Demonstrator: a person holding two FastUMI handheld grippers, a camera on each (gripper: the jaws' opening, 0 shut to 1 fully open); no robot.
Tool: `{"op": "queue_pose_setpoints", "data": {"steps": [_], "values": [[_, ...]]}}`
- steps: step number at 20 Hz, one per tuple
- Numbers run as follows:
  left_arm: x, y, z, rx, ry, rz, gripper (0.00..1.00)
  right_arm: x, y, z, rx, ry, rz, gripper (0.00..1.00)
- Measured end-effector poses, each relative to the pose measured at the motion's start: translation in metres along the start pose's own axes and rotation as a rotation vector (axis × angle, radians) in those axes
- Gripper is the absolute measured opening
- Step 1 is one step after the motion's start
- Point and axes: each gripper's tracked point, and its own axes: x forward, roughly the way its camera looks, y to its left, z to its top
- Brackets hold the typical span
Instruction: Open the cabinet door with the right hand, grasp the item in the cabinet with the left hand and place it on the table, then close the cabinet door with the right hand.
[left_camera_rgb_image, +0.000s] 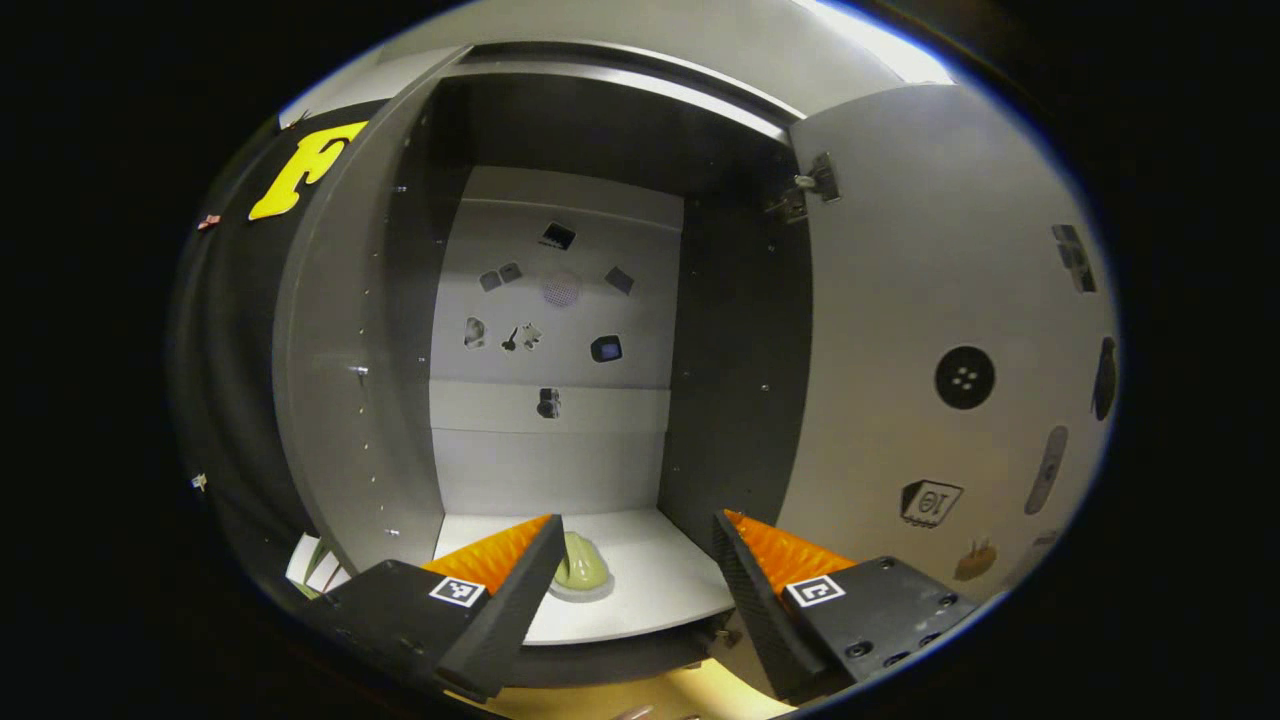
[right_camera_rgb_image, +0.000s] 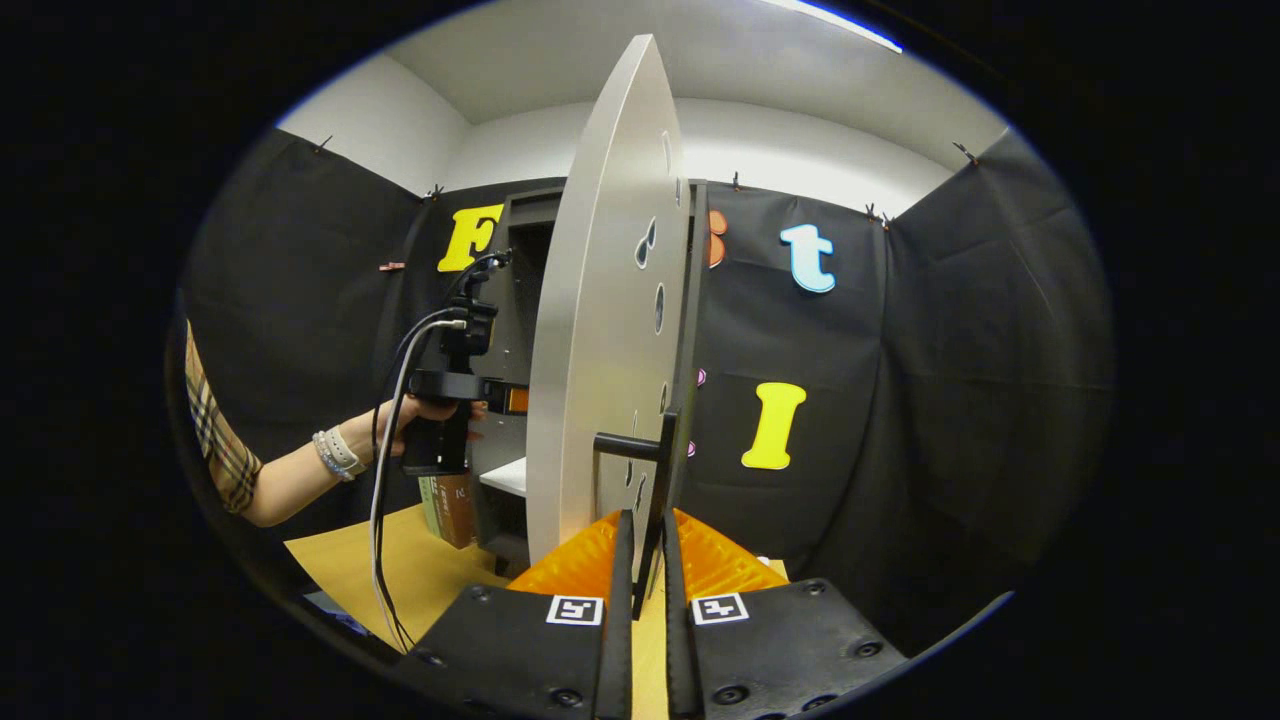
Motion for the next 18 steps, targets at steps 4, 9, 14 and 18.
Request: {"op": "queue_pose_setpoints", "data": {"steps": [4, 9, 14, 18], "values": [[0.037, 0.016, -0.012, -0.007, 0.087, 0.024, 0.93, -0.005, 0.006, 0.007, 0.066, -0.017, 0.061, 0.16], [0.082, 0.031, -0.037, -0.040, 0.209, 0.027, 0.91, -0.029, -0.014, 0.011, 0.023, -0.041, 0.005, 0.12], [0.122, 0.046, -0.074, 0.009, 0.317, 0.086, 0.84, -0.034, -0.056, 0.014, -0.004, -0.064, -0.139, 0.22], [0.138, 0.056, -0.098, -0.004, 0.373, 0.129, 0.82, -0.032, -0.100, 0.004, -0.051, -0.062, -0.286, 0.56]]}}
